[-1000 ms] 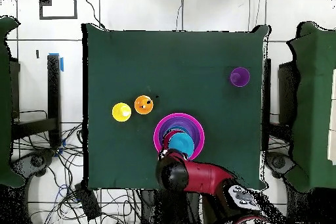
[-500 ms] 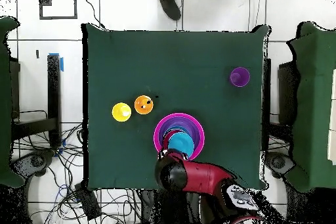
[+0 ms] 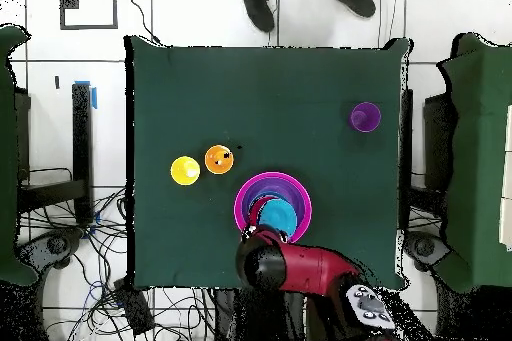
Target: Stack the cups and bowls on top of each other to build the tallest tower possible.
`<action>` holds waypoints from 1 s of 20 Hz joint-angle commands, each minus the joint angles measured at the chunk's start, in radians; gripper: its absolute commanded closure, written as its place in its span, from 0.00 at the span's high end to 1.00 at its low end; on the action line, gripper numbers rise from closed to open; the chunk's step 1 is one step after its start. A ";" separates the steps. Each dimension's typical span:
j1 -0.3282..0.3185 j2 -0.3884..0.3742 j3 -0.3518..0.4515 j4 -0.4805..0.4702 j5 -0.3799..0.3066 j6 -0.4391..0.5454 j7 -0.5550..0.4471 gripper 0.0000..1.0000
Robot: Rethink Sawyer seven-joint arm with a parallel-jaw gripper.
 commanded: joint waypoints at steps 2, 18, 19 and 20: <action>-0.062 -0.186 0.135 0.035 0.009 0.246 -0.012 1.00; -0.100 -0.238 0.191 0.058 0.001 0.303 0.009 1.00; -0.101 -0.241 0.191 0.059 0.000 0.304 0.008 1.00; -0.101 -0.242 0.192 0.061 0.000 0.304 0.009 1.00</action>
